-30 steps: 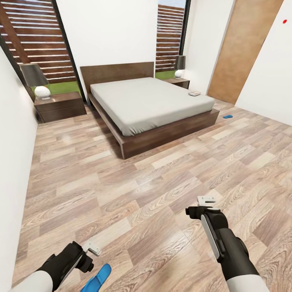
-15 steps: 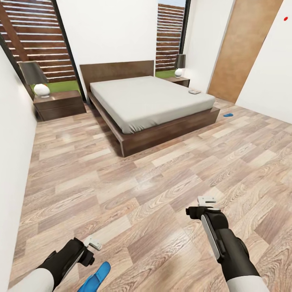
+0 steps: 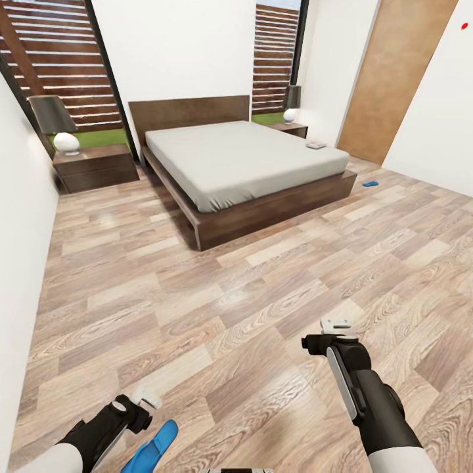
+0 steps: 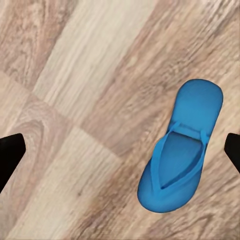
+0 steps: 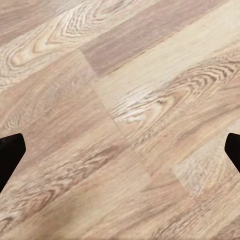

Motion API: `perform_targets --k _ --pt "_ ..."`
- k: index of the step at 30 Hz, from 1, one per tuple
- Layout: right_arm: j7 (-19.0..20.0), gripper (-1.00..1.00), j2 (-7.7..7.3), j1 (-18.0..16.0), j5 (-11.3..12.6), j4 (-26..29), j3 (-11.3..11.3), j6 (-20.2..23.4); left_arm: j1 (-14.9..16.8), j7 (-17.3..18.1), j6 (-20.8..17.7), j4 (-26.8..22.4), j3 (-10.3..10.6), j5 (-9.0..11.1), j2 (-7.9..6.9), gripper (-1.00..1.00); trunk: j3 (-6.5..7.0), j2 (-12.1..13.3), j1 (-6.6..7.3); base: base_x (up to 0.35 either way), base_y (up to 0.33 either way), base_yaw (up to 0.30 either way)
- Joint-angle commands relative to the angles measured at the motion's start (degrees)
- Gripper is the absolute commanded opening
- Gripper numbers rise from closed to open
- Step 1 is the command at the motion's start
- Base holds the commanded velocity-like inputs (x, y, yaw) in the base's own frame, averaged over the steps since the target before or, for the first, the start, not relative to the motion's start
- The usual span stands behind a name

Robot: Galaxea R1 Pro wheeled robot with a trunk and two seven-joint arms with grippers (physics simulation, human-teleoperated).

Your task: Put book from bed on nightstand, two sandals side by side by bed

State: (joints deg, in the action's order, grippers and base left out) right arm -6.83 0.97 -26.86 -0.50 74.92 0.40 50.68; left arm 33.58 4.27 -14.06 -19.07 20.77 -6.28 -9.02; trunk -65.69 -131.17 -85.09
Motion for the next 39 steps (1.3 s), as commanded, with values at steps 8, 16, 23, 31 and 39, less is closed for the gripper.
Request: perform_targets --k 8,16,23,31,39 --pt "-0.2 1.00 0.00 0.0 0.0 0.3 0.0 0.6 0.0 0.3 5.5 5.3 0.7 -0.7 -0.32 1.00 -1.49 -3.2 -1.75 0.000 0.000 0.000" --pt "-0.2 1.00 0.00 0.0 0.0 0.5 0.0 0.6 0.0 0.4 6.5 5.6 0.9 -0.8 -0.33 1.00 -2.92 -6.5 -3.51 0.000 0.000 0.000" --pt "-0.2 1.00 -0.08 0.0 0.0 0.5 0.0 0.6 0.0 0.5 6.7 5.6 0.9 -1.0 -1.16 1.00 -4.18 -9.3 -5.05 0.000 0.000 0.000" --pt "-0.2 1.00 -0.09 0.0 0.0 0.5 0.0 0.6 0.0 1.0 6.7 5.6 0.9 -1.1 -1.83 1.00 -5.66 -12.1 -6.61 0.000 0.000 0.000" --pt "-0.2 1.00 -0.16 1.3 0.0 3.3 0.0 1.3 0.0 1.6 6.6 5.6 1.6 -1.2 -1.54 1.00 -7.43 -12.2 -6.82 0.000 0.000 0.000"
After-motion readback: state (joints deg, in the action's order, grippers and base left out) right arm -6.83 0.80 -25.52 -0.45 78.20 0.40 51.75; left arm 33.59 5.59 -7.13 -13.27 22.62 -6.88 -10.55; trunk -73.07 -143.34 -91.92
